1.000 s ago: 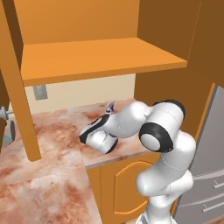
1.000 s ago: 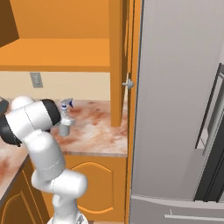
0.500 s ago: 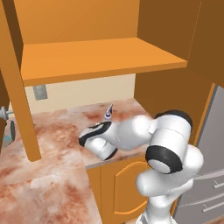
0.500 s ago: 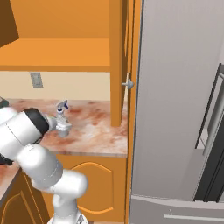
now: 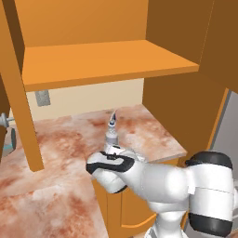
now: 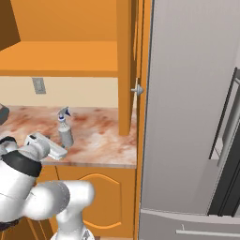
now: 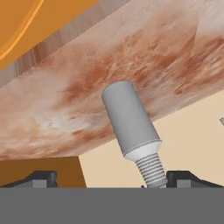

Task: Move the cutting board and knife to the sink. Then move spray from the cabinet to the counter.

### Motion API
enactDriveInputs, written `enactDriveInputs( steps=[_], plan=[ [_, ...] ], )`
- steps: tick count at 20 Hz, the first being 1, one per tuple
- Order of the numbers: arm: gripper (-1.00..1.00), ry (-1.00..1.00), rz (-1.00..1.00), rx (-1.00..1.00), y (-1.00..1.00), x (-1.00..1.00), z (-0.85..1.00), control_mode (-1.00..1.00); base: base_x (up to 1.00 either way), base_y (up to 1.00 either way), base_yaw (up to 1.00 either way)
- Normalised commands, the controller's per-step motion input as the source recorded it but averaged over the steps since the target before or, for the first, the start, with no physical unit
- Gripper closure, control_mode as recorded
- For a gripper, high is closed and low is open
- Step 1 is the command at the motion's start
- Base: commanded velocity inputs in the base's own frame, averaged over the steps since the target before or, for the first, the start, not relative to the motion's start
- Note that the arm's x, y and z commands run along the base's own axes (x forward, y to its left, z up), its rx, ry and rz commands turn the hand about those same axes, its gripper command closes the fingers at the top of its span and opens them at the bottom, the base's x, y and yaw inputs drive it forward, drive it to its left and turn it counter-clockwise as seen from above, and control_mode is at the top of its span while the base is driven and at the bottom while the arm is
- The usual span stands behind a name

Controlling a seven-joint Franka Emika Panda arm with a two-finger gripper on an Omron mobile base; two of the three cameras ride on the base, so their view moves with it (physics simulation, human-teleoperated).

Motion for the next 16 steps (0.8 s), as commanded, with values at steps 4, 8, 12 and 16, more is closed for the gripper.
enactDriveInputs(
  steps=[4,8,12,16],
  plan=[
    [-1.00,0.00,-0.06,0.00,0.32,-0.72,1.00,-1.00,0.00,0.00,0.00],
    [-1.00,0.00,-0.06,-0.02,0.37,-0.64,1.00,-1.00,0.00,0.00,0.00],
    [-1.00,0.00,-0.06,-0.01,0.26,-0.71,1.00,-1.00,0.00,0.00,0.00],
    [-1.00,0.00,-0.04,-0.02,0.31,-0.98,1.00,-1.00,0.00,0.00,0.00]
  ],
)
